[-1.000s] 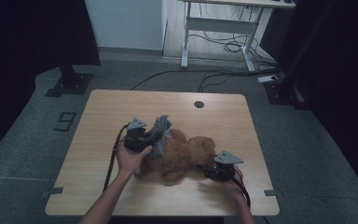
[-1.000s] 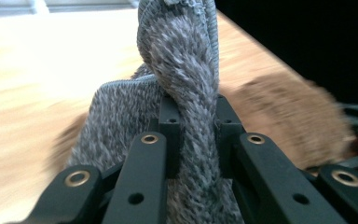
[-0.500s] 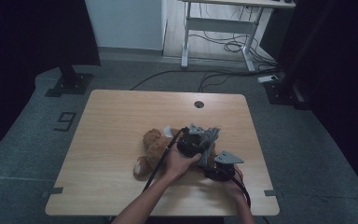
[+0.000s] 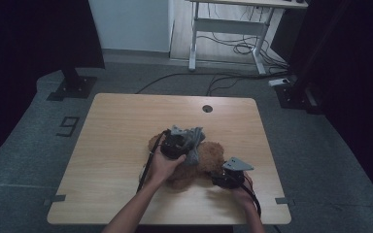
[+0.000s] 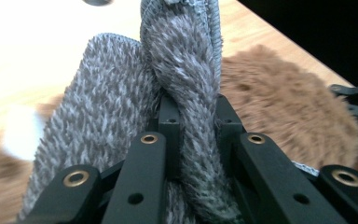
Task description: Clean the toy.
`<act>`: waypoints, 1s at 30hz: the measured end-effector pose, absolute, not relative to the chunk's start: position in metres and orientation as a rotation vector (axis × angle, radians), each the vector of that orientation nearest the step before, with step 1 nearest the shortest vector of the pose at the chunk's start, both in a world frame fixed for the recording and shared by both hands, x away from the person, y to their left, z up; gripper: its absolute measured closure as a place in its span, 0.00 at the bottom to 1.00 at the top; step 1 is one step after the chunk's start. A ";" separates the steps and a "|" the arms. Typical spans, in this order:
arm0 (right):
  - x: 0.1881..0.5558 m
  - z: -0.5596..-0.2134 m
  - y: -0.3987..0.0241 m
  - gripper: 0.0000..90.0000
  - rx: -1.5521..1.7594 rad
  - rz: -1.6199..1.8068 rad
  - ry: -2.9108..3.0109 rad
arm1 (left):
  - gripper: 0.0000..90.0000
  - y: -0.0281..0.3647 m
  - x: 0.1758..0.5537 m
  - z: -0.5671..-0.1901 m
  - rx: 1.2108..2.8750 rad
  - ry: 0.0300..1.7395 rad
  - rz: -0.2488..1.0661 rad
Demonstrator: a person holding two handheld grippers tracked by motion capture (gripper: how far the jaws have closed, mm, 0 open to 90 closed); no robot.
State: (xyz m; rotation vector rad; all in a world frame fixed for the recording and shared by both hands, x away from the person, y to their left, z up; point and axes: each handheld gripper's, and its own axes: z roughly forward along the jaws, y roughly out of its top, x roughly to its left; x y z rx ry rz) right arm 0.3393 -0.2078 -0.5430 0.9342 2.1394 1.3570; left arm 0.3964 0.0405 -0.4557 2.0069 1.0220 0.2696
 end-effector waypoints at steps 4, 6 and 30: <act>0.339 -0.543 -0.208 0.40 0.933 1.357 2.141 | 0.86 0.066 0.402 -0.454 1.978 1.083 0.253; 0.340 -0.543 -0.208 0.40 0.932 1.358 2.140 | 0.86 0.080 0.405 -0.455 1.966 1.120 0.255; 0.341 -0.545 -0.210 0.40 0.951 1.371 2.132 | 0.86 0.153 0.396 -0.463 1.899 1.227 0.333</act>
